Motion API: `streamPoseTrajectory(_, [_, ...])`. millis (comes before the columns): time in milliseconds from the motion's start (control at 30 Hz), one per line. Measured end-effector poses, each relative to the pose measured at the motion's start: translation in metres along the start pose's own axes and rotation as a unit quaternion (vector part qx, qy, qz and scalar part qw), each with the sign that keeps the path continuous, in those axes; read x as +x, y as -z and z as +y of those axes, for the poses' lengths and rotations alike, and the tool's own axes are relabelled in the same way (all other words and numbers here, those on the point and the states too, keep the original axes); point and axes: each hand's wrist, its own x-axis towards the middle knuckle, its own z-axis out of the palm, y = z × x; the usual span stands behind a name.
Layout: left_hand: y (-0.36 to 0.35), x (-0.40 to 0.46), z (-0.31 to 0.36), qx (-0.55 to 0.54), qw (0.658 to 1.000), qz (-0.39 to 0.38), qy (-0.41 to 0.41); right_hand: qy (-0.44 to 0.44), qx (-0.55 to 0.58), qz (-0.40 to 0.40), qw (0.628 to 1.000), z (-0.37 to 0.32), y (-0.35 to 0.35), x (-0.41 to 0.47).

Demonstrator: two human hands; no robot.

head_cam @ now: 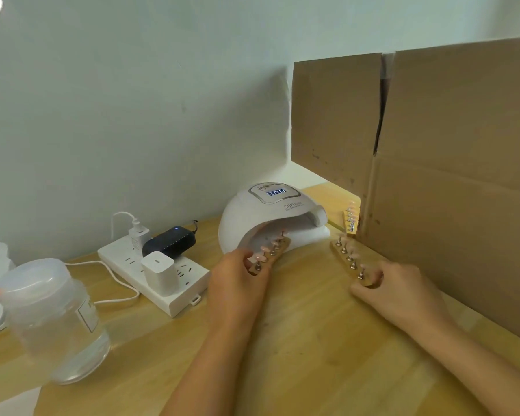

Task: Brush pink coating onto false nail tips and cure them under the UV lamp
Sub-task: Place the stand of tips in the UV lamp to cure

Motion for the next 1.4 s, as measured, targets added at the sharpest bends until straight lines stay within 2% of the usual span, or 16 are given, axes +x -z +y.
streamPoseTrajectory(433, [-0.001,0.000,0.000,0.004,1.000,0.013,-0.021,-0.009,-0.083,0.029,0.996,-0.009,-0.018,0.048])
streamPoseTrajectory(667, [-0.003,0.001,-0.002,-0.008,1.000,0.015,-0.022,0.031,-0.063,0.054,0.996,-0.011,-0.030,0.061])
streamPoseTrajectory(900, [-0.004,0.000,-0.003,-0.014,0.999,0.026,-0.035,0.067,-0.181,0.001,0.981,-0.023,-0.030,0.067])
streamPoseTrajectory(967, [-0.004,0.000,-0.002,-0.017,0.999,0.031,-0.036,0.101,-0.161,0.019,0.982,-0.026,-0.031,0.060])
streamPoseTrajectory(1033, [-0.004,0.000,-0.001,-0.020,0.999,0.037,-0.034,0.138,-0.085,0.025,0.987,-0.035,-0.031,0.048])
streamPoseTrajectory(1100, [-0.004,0.000,-0.001,-0.022,0.999,0.039,-0.032,0.175,-0.014,-0.003,0.984,-0.048,-0.029,0.032])
streamPoseTrajectory(1233, [-0.005,0.000,-0.001,-0.040,0.998,0.040,-0.032,0.266,0.019,-0.030,0.963,-0.070,-0.031,0.005])
streamPoseTrajectory(1400, [-0.006,0.001,0.002,-0.082,0.996,0.037,-0.009,0.253,0.064,-0.066,0.963,-0.082,-0.039,-0.001])
